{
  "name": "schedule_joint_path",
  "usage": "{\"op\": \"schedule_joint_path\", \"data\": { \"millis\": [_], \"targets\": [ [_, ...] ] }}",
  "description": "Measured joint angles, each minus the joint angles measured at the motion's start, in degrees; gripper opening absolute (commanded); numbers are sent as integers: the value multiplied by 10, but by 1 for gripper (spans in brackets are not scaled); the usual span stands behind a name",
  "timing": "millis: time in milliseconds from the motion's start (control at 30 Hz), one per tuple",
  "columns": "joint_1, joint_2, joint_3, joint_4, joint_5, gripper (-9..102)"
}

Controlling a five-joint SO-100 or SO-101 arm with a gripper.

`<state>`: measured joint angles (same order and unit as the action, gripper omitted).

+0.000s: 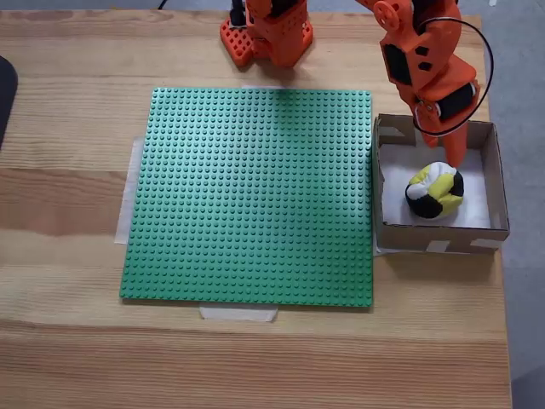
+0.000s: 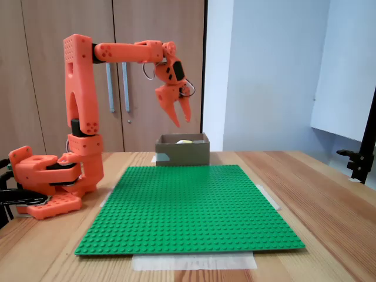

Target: Pick the ball and put it in the box.

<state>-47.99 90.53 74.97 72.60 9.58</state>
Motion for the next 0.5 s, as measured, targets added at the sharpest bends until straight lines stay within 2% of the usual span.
{"op": "schedule_joint_path", "data": {
  "millis": [500],
  "targets": [
    [75, 204, 223, -47, -36, 15]
  ]
}}
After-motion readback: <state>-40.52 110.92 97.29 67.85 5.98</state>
